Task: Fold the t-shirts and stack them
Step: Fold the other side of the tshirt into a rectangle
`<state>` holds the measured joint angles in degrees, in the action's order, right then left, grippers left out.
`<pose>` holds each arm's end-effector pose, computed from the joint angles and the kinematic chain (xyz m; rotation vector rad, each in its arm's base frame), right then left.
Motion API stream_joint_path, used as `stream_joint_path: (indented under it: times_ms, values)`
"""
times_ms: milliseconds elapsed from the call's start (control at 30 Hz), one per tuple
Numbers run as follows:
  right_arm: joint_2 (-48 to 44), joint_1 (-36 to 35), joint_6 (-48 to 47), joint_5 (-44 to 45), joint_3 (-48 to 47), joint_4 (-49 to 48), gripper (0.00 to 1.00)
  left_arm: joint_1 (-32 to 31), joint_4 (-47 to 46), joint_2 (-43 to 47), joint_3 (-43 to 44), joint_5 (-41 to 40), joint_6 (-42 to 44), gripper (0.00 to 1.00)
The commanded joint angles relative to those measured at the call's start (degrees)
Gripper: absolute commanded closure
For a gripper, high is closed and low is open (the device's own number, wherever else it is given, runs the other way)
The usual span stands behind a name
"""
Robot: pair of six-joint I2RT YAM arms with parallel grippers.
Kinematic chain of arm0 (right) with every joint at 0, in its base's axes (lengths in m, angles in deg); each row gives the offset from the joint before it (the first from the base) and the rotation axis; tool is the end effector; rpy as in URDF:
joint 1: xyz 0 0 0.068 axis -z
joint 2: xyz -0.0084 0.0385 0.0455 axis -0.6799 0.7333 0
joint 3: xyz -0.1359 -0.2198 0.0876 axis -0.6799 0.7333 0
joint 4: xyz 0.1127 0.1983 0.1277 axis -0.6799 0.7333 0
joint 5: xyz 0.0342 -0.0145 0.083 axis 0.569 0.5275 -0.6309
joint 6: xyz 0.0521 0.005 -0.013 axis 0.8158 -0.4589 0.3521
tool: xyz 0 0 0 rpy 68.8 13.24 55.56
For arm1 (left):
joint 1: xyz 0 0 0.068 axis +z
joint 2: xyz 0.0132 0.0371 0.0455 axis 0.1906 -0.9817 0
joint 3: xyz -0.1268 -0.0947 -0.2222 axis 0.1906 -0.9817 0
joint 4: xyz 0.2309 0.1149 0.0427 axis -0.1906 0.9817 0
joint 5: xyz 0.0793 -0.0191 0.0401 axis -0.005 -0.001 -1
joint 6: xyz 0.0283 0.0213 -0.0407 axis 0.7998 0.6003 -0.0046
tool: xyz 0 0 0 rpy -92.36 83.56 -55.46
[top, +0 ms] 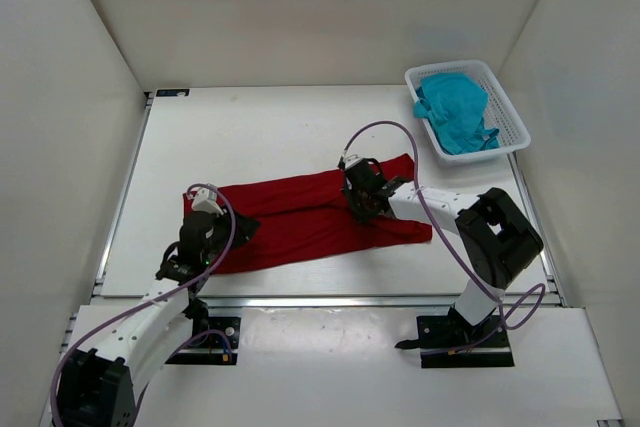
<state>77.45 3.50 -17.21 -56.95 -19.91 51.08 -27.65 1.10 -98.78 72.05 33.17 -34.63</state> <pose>0.2609 0.2091 0.1682 -0.5934 2.5126 0.1937 0.1518 -0.0501 0.1630 -0.3754 2.1112 -0.7405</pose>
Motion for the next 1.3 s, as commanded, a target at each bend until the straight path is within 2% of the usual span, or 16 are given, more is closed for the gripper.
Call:
stream_joint_path:
  times_ms: [0, 100, 333, 567, 900, 1100, 1167, 1267]
  values:
    - [0.1, -0.3, 0.8, 1.9, -1.0, -2.5, 0.91, 0.0, -0.8, 1.1, 0.0, 0.6, -0.6, 0.60]
    - [-0.7, -0.7, 1.5, 2.6, -1.1, -2.5, 1.00, -0.7, -0.7, 0.7, 0.2, 0.6, -0.6, 0.60]
    - [-5.0, -0.3, 1.8, 0.2, -1.2, 0.7, 1.00, -0.3, 0.0, 0.8, 1.8, 1.0, -0.7, 0.60]
    - [-10.4, -0.5, 3.6, -14.1, -0.3, 5.8, 0.99, -0.6, 2.5, -0.6, 6.5, 1.4, 1.4, 0.60]
    - [-5.5, -1.5, 3.4, -19.4, -3.4, 10.6, 1.00, 0.0, 2.5, -1.4, 7.6, 2.7, 0.9, 0.61]
    - [-5.3, -1.9, 4.0, -23.8, -2.6, 9.2, 1.00, 2.0, 4.0, -1.3, 8.3, 4.1, 1.1, 0.61]
    - [-6.3, -1.1, 4.6, -26.0, -2.5, 9.0, 0.99, 2.1, 4.5, -1.8, 8.8, 4.2, 1.3, 0.61]
    - [-8.9, 0.1, 3.7, -28.0, -2.2, 10.2, 0.78, 1.9, 4.8, -2.4, 9.5, 4.2, 1.5, 0.61]
